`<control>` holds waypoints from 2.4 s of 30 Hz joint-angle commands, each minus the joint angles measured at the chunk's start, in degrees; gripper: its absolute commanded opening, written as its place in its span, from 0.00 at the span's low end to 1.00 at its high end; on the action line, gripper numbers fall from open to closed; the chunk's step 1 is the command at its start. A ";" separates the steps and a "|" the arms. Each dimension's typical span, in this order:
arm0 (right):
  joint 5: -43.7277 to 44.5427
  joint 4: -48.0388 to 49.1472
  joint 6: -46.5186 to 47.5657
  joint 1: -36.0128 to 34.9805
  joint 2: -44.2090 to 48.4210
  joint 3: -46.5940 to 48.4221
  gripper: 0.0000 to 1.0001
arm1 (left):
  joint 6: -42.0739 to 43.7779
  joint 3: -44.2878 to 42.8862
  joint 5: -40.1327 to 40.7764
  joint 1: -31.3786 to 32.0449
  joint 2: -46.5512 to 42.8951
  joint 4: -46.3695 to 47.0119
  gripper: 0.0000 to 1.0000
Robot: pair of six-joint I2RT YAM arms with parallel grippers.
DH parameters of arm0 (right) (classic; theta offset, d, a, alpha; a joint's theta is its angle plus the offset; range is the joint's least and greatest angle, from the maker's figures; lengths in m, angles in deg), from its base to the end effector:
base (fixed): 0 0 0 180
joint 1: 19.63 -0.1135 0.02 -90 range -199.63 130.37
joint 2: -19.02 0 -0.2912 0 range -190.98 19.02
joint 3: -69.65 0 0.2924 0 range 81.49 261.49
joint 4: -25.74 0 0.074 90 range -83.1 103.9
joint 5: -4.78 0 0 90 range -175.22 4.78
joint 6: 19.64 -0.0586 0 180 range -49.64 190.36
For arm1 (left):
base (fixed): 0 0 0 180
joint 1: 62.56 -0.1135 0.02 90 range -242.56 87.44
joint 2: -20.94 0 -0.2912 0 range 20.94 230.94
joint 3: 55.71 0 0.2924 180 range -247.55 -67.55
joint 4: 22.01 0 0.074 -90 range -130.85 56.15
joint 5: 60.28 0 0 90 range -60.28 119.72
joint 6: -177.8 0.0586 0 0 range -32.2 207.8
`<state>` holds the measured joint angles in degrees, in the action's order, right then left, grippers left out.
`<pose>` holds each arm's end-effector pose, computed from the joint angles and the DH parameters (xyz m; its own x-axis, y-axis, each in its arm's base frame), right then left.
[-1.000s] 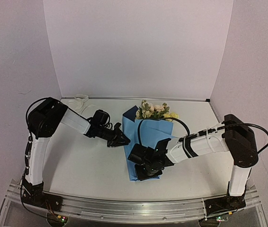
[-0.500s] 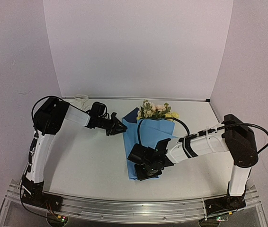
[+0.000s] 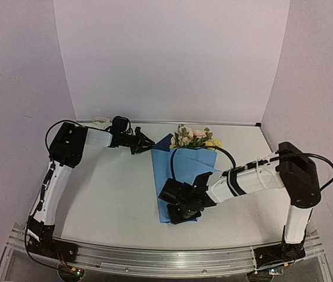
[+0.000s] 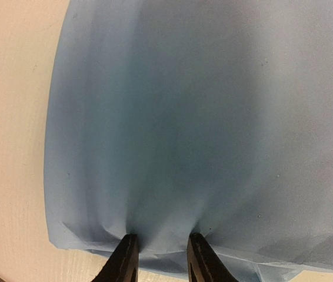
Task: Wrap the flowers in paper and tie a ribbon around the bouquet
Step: Press the fold line on the 2/3-folded wrapping paper, then pick up the ribbon from the corner of the board.
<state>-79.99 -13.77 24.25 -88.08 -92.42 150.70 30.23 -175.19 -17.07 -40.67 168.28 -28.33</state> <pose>0.1608 0.3925 0.1123 -0.8984 -0.3209 -0.2999 -0.3856 0.9033 0.1883 0.5576 -0.2701 0.0699 -0.9672 -0.2342 -0.0980 -0.0031 0.3969 -0.9178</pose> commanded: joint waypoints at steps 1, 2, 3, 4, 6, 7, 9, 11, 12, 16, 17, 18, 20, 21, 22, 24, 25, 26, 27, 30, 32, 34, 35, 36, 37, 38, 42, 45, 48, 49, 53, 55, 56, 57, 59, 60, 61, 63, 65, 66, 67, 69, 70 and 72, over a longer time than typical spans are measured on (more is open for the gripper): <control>-1.41 -4.36 0.66 0.80 1.91 -0.60 0.31 | 2.22 -7.51 -1.94 -2.08 -0.60 -3.54 0.22; -1.63 -4.40 0.66 1.48 2.71 -0.35 0.33 | 3.04 -8.23 -2.14 -2.37 -1.39 -4.26 0.24; -1.95 -4.41 0.70 2.19 3.65 0.02 0.35 | 3.92 -8.56 -2.16 -2.60 -2.46 -4.72 0.26; -2.32 -4.45 0.86 2.99 4.93 0.42 0.37 | 4.54 -8.64 -2.11 -2.82 -3.88 -5.12 0.27; -3.15 -4.49 1.28 4.28 7.34 1.76 0.45 | 5.86 -7.92 -1.90 -3.04 -6.62 -6.42 0.29; -3.61 -4.56 1.34 5.12 8.75 2.38 0.50 | 6.46 -7.21 -1.77 -3.07 -7.85 -7.17 0.30; -4.57 -4.58 0.74 6.77 11.46 3.28 0.59 | 7.39 -4.19 -1.49 -3.12 -12.06 -7.73 0.32; -3.96 -4.58 -1.05 8.49 14.36 2.84 0.66 | 7.87 0.81 -0.88 -3.17 -16.27 -7.24 0.34; -2.96 -4.52 -2.32 9.47 16.04 1.92 0.69 | 8.01 4.04 -0.45 -3.15 -18.90 -6.74 0.34; 3.36 -4.49 -5.05 11.43 21.34 -2.89 0.79 | 9.02 16.89 1.43 -3.17 -28.15 -5.80 0.36; 4.28 -4.47 -5.33 11.90 22.17 -4.05 0.81 | 9.44 19.64 1.94 -3.15 -30.50 -5.78 0.36; 4.43 -4.42 -5.47 12.44 22.92 -5.27 0.83 | 9.72 22.56 2.43 -3.11 -32.32 -5.78 0.36; 2.59 -4.37 -6.00 13.92 23.99 -6.99 0.83 | 10.96 26.74 2.54 -3.08 -36.28 -6.64 0.37; 1.55 -4.14 -6.67 14.91 24.77 -8.20 0.83 | 12.25 28.56 3.76 -3.08 -38.10 -8.12 0.38; 0.66 -3.62 -7.22 15.87 25.94 -10.06 0.83 | 13.37 30.51 6.00 -3.08 -39.70 -9.34 0.38; -0.97 0.44 -7.87 18.06 28.38 -14.03 0.85 | 14.70 32.58 11.72 -3.59 -43.02 -12.65 0.41; -1.44 2.67 -7.87 18.88 29.97 -16.43 0.86 | 14.82 33.17 15.70 -3.97 -44.06 -14.38 0.42; -1.42 4.22 -7.40 19.57 31.04 -17.84 0.88 | 14.95 32.89 20.26 -4.54 -44.51 -16.31 0.43; -1.34 5.30 -6.79 20.34 31.93 -18.79 0.89 | 15.09 32.46 24.76 -5.12 -44.94 -18.53 0.45; -2.57 5.43 -4.72 22.05 32.50 -18.52 0.90 | 16.26 30.22 36.72 -8.50 -43.49 -23.52 0.51; -3.24 5.70 -3.74 22.81 32.97 -18.58 0.90 | 17.06 27.36 41.51 -11.54 -40.65 -25.03 0.52; -4.41 5.79 -2.50 23.78 33.23 -18.46 0.90 | 17.45 23.02 43.60 -14.73 -36.13 -27.75 0.53; -4.71 5.82 -2.17 24.36 33.41 -18.47 0.90 | 17.52 20.60 44.54 -16.22 -34.25 -28.84 0.53; -5.37 5.87 -1.85 24.93 33.68 -18.56 0.90 | 17.68 18.29 46.85 -17.26 -32.42 -30.22 0.53; -6.79 5.88 -1.48 25.39 33.97 -18.62 0.90 | 17.84 16.14 50.13 -18.18 -30.76 -31.91 0.54; -7.41 5.88 -1.07 25.80 34.21 -18.68 0.90 | 18.16 14.26 51.60 -19.15 -29.38 -32.37 0.55; -8.97 5.97 -0.11 26.80 34.84 -19.25 0.89 | 19.75 4.99 55.75 -21.38 -21.98 -36.52 0.55; -10.28 5.97 0.30 27.70 35.16 -19.61 0.88 | 21.84 -1.75 54.08 -21.71 -16.01 -38.58 0.54; -10.13 6.02 0.77 28.25 35.94 -20.11 0.88 | 22.67 -6.77 51.21 -21.53 -11.10 -40.59 0.53; -10.05 6.02 0.91 28.43 36.15 -20.21 0.88 | 22.69 -7.87 50.59 -21.41 -9.89 -41.38 0.53; -9.85 6.06 1.24 29.07 36.37 -20.34 0.87 | 22.01 -5.11 49.83 -20.57 -10.28 -40.23 0.51; -9.69 6.12 1.38 29.28 36.17 -20.34 0.87 | 21.97 -3.35 49.58 -20.14 -10.94 -39.40 0.46; -9.54 6.17 1.40 29.36 36.03 -20.28 0.87 | 22.03 -2.78 49.34 -19.89 -11.09 -39.48 0.41; -9.39 6.23 1.47 29.42 35.88 -20.14 0.86 | 22.04 -2.32 49.14 -19.57 -11.32 -39.75 0.35; -9.21 6.23 1.83 29.43 35.56 -19.67 0.84 | 21.64 -0.29 48.48 -18.71 -13.07 -39.88 0.18; -9.25 6.22 2.05 29.43 35.37 -19.34 0.81 | 21.36 1.76 47.98 -18.15 -14.56 -39.46 0.11; -9.42 6.18 2.28 29.43 35.20 -18.90 0.79 | 20.89 4.74 46.91 -17.48 -16.68 -38.39 0.06; -10.05 6.15 2.60 29.43 34.77 -18.00 0.77 | 19.74 10.34 43.62 -15.88 -22.12 -35.58 0.00; -11.09 6.14 2.83 29.40 34.32 -16.70 0.76 | 18.99 17.25 40.25 -13.59 -29.24 -31.75 0.00; -11.76 5.92 2.94 29.31 33.96 -15.46 0.75 | 19.02 20.64 38.75 -11.63 -32.22 -30.39 0.00; -12.46 5.28 2.86 29.20 33.30 -14.05 0.73 | 19.15 23.36 37.62 -9.88 -35.70 -28.82 0.00; -13.54 3.29 2.37 28.86 31.35 -10.87 0.70 | 18.85 29.17 34.45 -6.65 -42.57 -24.42 0.00; -13.95 2.51 2.12 28.54 30.37 -9.09 0.69 | 17.72 31.98 32.54 -5.06 -45.36 -22.29 0.00; -14.38 1.45 1.17 27.20 28.02 -4.98 0.67 | 15.37 37.92 29.50 -3.15 -50.71 -17.95 0.00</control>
<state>-92.58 -10.95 26.05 -59.12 -60.97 137.69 49.22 -145.10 21.31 -48.17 130.55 -57.73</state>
